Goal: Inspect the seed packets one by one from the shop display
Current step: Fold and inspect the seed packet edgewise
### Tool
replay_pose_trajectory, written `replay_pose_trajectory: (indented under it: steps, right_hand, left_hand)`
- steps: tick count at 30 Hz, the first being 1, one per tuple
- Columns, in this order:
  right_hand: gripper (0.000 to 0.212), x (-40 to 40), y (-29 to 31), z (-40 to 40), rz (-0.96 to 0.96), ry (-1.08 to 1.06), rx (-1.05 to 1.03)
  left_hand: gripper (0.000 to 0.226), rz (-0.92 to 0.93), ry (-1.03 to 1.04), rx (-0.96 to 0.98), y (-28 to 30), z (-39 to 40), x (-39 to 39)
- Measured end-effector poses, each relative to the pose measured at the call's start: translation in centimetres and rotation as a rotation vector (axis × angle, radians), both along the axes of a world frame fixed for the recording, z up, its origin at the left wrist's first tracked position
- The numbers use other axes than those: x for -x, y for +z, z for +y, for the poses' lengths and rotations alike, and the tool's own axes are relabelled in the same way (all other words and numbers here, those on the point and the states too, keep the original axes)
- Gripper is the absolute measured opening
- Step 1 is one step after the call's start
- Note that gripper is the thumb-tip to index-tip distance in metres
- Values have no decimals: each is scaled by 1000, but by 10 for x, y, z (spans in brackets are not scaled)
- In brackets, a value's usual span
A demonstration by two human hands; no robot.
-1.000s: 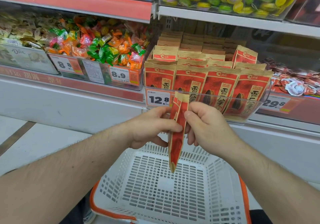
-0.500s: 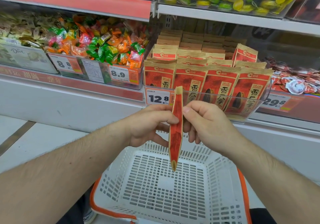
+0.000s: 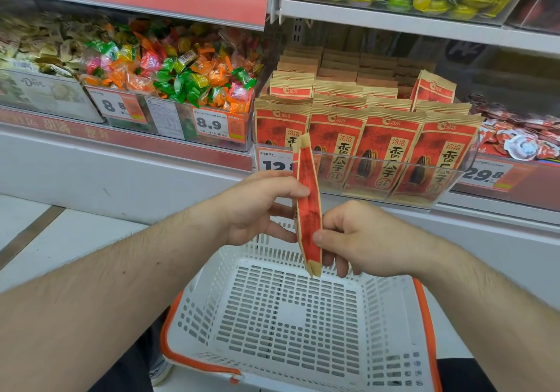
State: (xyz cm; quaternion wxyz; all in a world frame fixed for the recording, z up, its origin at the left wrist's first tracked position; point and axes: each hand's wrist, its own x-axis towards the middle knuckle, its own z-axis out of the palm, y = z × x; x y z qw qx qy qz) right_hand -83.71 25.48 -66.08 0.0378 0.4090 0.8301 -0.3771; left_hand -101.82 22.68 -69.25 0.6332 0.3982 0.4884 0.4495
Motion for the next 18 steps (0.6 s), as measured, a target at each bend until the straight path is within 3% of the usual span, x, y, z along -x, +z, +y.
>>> replay_pose_trajectory:
  steps: [2, 5, 10, 13, 16, 18]
  right_hand:
    - [32, -1, 0, 0, 4, 24, 26]
    - [31, -2, -2, 1, 19, 28, 47]
    - [31, -1, -2, 1, 31, 7, 32]
    - [34, 0, -3, 0, 20, 2, -85]
    - [37, 4, -8, -3, 44, 37, -224]
    - [31, 6, -10, -5, 44, 75, -273]
  left_hand:
    - [4, 4, -8, 12, -1, 0, 0]
    - [24, 8, 5, 17, -1, 0, -1]
    - [25, 2, 7, 33, 1, 0, -2]
    - [6, -14, 4, 20, 3, -1, -5]
    - [33, -9, 17, 41, 4, -2, -7]
    - [30, -8, 45, 50, 4, -2, -9]
